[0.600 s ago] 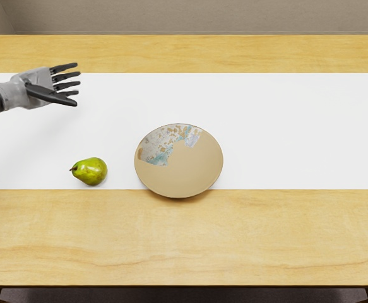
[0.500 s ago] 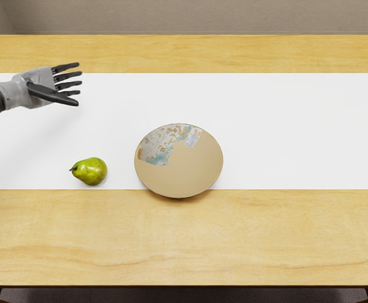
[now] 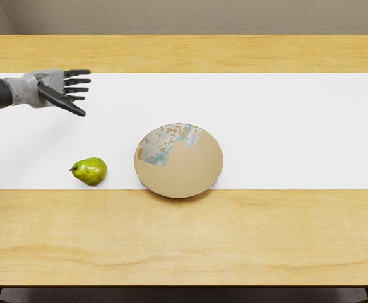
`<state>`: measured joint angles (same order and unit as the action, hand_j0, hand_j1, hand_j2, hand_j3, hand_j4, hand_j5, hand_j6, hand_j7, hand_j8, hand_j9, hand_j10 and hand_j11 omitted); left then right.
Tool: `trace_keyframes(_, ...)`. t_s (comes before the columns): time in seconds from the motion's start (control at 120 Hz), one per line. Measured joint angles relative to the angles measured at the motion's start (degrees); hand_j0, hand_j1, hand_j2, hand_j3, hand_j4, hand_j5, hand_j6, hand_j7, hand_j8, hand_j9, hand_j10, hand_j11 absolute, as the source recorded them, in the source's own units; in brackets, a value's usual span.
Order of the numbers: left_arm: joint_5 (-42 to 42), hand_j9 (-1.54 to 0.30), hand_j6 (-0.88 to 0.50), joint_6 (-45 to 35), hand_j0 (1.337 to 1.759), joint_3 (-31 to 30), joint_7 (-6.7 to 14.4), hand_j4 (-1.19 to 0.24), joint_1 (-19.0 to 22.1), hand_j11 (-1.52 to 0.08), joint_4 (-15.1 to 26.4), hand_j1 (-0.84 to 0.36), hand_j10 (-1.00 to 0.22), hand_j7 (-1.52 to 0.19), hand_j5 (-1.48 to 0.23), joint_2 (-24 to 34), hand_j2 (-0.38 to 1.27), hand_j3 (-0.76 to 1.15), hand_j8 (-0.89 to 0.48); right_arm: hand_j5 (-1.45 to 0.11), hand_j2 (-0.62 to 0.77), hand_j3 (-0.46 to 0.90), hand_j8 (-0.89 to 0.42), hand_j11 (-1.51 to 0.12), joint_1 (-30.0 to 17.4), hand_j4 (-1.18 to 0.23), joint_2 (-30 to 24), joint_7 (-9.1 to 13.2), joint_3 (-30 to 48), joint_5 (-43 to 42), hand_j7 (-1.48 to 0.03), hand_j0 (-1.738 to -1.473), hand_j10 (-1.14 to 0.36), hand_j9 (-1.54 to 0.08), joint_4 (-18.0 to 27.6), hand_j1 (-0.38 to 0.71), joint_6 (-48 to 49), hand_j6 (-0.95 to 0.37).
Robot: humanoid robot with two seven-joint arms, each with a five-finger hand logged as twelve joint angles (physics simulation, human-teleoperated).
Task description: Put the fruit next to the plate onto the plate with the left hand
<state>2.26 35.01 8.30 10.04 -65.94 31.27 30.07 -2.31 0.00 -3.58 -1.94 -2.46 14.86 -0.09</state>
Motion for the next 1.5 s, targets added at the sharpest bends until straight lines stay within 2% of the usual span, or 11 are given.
trace_keyframes(0.108, 1.3, 0.0, 0.0, 0.0, 1.658, -0.65, -0.12, 0.0, 0.2, 0.0, 5.25, 0.35, 0.0, 0.0, 0.0, 2.79, 0.0, 0.0, 0.0, -0.02, 0.0, 0.0, -0.02, -0.02, 0.0, -0.02, 0.0, -0.01, 0.0, 0.0, -0.02, -1.658, -0.02, -0.02, 0.0, -0.33, 0.0, -0.02)
trace_keyframes(0.2, 3.5, 0.0, 0.0, -1.61, 1.658, -2.44, -0.36, 0.0, -0.28, 0.0, 12.02, 0.35, 0.0, 0.0, 0.0, 4.37, 0.0, 0.0, 0.0, -0.02, 0.0, 0.0, -0.02, -0.02, 0.0, -0.02, 0.0, 0.0, 0.0, 0.0, -0.02, -1.658, -0.02, -0.02, 0.0, -0.33, 0.0, -0.02)
trace_keyframes(0.275, 5.9, 0.0, 0.0, -8.32, 1.658, -3.57, -0.46, 0.0, -0.4, 0.0, 19.91, 0.35, 0.0, 0.0, 0.0, 9.69, 0.0, 0.0, 0.0, -0.02, 0.0, 0.0, -0.02, -0.02, 0.0, -0.02, 0.0, -0.01, 0.0, 0.0, -0.02, -1.658, -0.02, -0.02, 0.0, -0.33, 0.0, -0.02)
trace_keyframes(0.45, 12.91, 0.0, 0.0, -30.05, 1.658, -7.09, -0.62, 0.0, -2.28, 0.0, 37.44, 0.35, 0.0, 0.0, 0.0, 15.38, 0.0, 0.0, 0.0, -0.02, 0.0, 0.0, -0.02, -0.02, 0.0, -0.02, 0.0, -0.01, 0.0, 0.0, -0.02, -1.658, -0.02, -0.02, 0.0, -0.33, 0.0, -0.02)
trace_keyframes(0.508, 15.03, 0.0, 0.0, -35.51, 1.658, -8.12, -1.64, 0.0, -2.26, 0.0, 42.94, 0.35, 0.0, 0.0, 0.0, 17.67, 0.0, 0.0, 0.0, -0.02, 0.0, 0.0, -0.02, -0.02, 0.01, -0.02, 0.0, -0.01, 0.0, 0.0, -0.02, -1.658, -0.02, -0.02, 0.0, -0.33, 0.0, -0.02)
trace_keyframes(0.617, 17.05, 0.0, 0.0, -41.23, 1.658, -10.31, -3.5, 0.0, -2.63, 0.0, 49.04, 0.35, 0.0, 0.0, 0.0, 18.02, 0.0, 0.0, 0.0, -0.02, 0.0, 0.0, -0.02, -0.02, 0.0, -0.02, 0.0, -0.01, 0.0, 0.0, -0.02, -1.658, -0.02, -0.02, 0.0, -0.33, 0.0, -0.02)
trace_keyframes(0.667, 17.45, 0.0, 0.0, -45.07, 1.658, -12.67, -3.95, 0.0, -4.55, 0.0, 51.22, 0.35, 0.0, 0.0, 0.0, 17.97, 0.0, 0.0, 0.0, -0.02, 0.0, 0.0, -0.02, -0.02, -0.01, -0.02, 0.0, -0.01, 0.0, 0.0, -0.02, -1.658, -0.02, -0.02, 0.0, -0.33, 0.0, -0.02)
trace_keyframes(0.808, 17.89, -0.01, -0.01, -53.22, 1.658, -20.59, -4.43, -0.01, -8.81, -0.01, 56.32, 0.34, -0.01, -0.01, -0.01, 17.57, 0.0, 0.0, -0.01, -0.02, 0.0, 0.0, -0.02, -0.02, 0.01, -0.02, 0.0, -0.01, 0.0, 0.0, -0.02, -1.658, -0.02, -0.02, 0.0, -0.33, 0.0, -0.02)
trace_keyframes(1.0, 17.92, -0.03, -0.03, -55.46, 1.658, -27.09, -4.08, -0.03, -9.03, -0.03, 61.18, 0.32, -0.03, -0.03, -0.03, 18.9, 0.01, 0.0, -0.03, -0.02, 0.0, 0.0, -0.02, -0.02, -0.01, -0.02, 0.0, 0.0, 0.0, 0.0, -0.02, -1.658, -0.02, -0.02, 0.0, -0.33, 0.0, -0.02)
trace_keyframes(1.183, 17.96, -0.07, -0.06, -55.86, 1.658, -29.3, -3.32, -0.06, -9.03, -0.07, 62.35, 0.28, -0.06, -0.07, -0.07, 18.64, 0.01, 0.0, -0.06, -0.02, 0.0, 0.0, -0.02, -0.02, -0.01, -0.02, 0.0, -0.01, 0.0, 0.0, -0.02, -1.658, -0.02, -0.02, 0.0, -0.33, 0.0, -0.02)
trace_keyframes(1.5, 18.79, -0.33, -0.25, -56.06, 1.658, -29.66, -3.06, -0.25, -9.92, -0.33, 62.61, 0.05, -0.25, -0.33, -0.33, 18.8, 0.05, 0.0, -0.25, -0.02, 0.0, 0.0, -0.02, -0.02, -0.02, -0.02, 0.0, -0.01, 0.0, 0.0, -0.02, -1.658, -0.02, -0.02, 0.0, -0.33, 0.0, -0.02)
